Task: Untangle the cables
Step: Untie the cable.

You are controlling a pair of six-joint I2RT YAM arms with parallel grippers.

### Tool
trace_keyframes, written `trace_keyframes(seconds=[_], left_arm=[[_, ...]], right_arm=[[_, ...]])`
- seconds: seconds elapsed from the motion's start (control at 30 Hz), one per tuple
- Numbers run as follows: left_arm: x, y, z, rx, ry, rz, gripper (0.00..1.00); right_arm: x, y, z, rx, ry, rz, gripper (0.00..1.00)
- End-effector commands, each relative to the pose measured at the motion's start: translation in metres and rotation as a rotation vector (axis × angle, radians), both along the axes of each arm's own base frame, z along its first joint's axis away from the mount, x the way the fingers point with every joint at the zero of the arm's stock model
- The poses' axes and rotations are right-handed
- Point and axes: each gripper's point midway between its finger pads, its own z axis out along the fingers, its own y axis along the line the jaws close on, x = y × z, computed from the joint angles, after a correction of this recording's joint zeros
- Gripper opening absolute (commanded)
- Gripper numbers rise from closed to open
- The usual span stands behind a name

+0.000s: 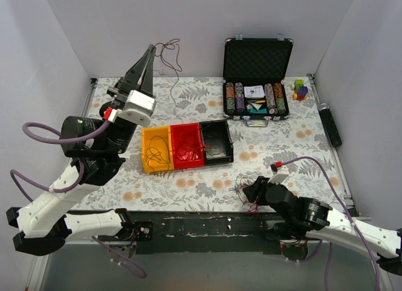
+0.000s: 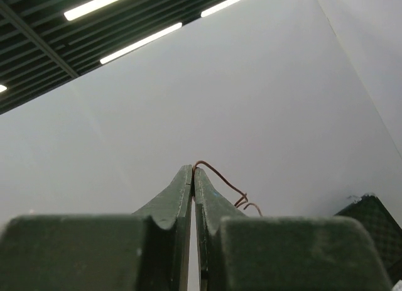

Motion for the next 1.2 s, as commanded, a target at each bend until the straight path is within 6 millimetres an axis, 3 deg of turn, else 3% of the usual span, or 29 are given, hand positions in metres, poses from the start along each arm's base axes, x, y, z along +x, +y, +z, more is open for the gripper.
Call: trace_keyframes(seconds=[0.0,0.1,0.27,0.63,1.17], left_arm=[[-0.008,0.017,0.03,-0.102,-0.052,0.004,0.0],[-0.002,0.012,0.027,-0.087,-0.041,0.021,0.0],[0.017,0.015,-0.004,-0.042,-0.002,0.06,0.0],[0.082,0.061,-0.016,-0.113,0.093,0.132,0.0],[0.095,0.048,-0.042,-0.081,0.155,0.067,0.0]], right_arm=[[0.005,0.001,0.017,0.051,-0.022,-0.034,0.55],[0.005,0.002,0.017,0.054,-0.02,-0.031,0.55],[0.005,0.003,0.02,0.054,-0.023,-0.027,0.55],[0.005,0.001,0.026,0.056,-0.029,-0.026,0.54],[0.005,-0.006,0.031,0.072,-0.039,-0.046,0.54]])
